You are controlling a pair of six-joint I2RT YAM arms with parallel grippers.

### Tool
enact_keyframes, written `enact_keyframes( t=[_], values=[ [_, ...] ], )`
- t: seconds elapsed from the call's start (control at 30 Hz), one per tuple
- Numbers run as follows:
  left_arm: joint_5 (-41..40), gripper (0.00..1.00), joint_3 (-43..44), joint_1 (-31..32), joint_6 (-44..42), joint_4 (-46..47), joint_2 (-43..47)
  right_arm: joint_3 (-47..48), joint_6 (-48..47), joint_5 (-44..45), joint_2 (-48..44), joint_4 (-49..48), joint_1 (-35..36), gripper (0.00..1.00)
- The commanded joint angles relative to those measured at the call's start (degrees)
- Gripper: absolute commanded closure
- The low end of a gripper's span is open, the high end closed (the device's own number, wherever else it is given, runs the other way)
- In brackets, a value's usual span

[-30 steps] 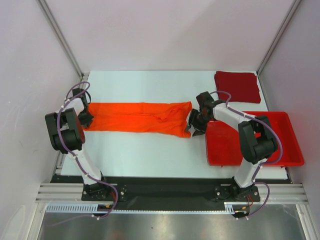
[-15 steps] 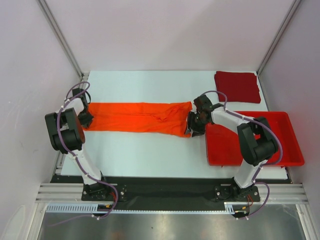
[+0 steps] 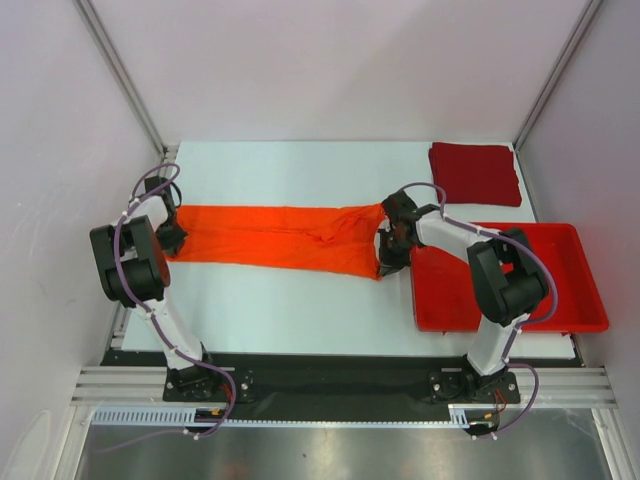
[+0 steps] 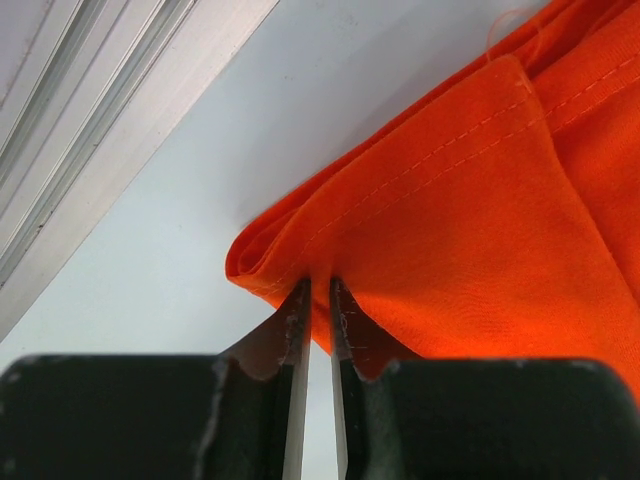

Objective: Fold and stack the t-shirts
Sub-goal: Fold the tshirt

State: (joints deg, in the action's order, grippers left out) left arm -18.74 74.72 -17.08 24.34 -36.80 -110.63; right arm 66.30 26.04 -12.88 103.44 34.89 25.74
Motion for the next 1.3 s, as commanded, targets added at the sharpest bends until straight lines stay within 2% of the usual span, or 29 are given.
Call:
enact_keyframes(
  t=[0.0,0.17,0.3,0.53,0.67,0.7,0.77,0.83,0.87,0.9,1.03,1.13,1.27],
  values=[
    [-2.4,0.84,0.6,-1.5,-1.3,0.1,-1.3,3.3,-2.5,7.2,-3.6,7.8,0.6,1.0],
    [-2.4,0.84,0.5,-1.7,-1.3,0.1,-2.0,4.9,-6.5,14.7,-2.7,10.5,0.2,1.0],
    [-2.4,0.85,-0.1,-1.7,-1.1,0.1,-1.2,7.2,-7.4,11.4,-0.3,10.9,0.2,1.0],
    [-3.7,0.85,-4.7,-1.7,0.4,0.5,2.8,4.1,-6.1,10.0,0.9,11.9,0.6,1.0],
    [-2.1,0.8,-8.0,-1.7,2.2,0.4,5.8,6.3,-6.7,12.5,-0.2,13.8,0.7,0.82],
    [-2.0,0.79,-8.4,-1.8,3.0,0.0,6.4,8.0,-6.9,14.8,-0.8,14.2,0.9,0.72],
    [-1.7,0.73,-9.2,-1.8,3.6,-0.6,8.4,10.1,-7.6,17.0,-1.7,16.6,0.8,0.68],
    [-1.8,0.67,-9.4,-1.8,4.4,-1.3,9.6,13.7,-7.8,18.9,-2.0,18.5,0.8,0.58],
    [-2.2,0.58,-9.4,-2.0,4.6,-1.6,10.7,14.9,-7.4,19.0,-2.1,19.1,0.9,0.55],
    [-3.2,0.54,-9.2,-2.2,4.8,-2.3,11.2,16.0,-7.1,19.1,-2.4,19.8,1.0,0.47],
    [-4.2,0.39,-6.7,-3.5,4.7,-2.9,13.8,21.2,-7.4,16.8,-3.3,17.2,2.9,0.4],
    [-5.8,0.38,-3.5,-3.7,3.8,-4.1,13.1,24.1,-7.2,13.5,-0.4,17.7,3.1,0.39],
    [-3.1,0.4,-1.0,-3.6,3.5,-4.1,13.5,28.5,-8.7,4.9,4.0,15.9,3.7,0.45]
  ],
)
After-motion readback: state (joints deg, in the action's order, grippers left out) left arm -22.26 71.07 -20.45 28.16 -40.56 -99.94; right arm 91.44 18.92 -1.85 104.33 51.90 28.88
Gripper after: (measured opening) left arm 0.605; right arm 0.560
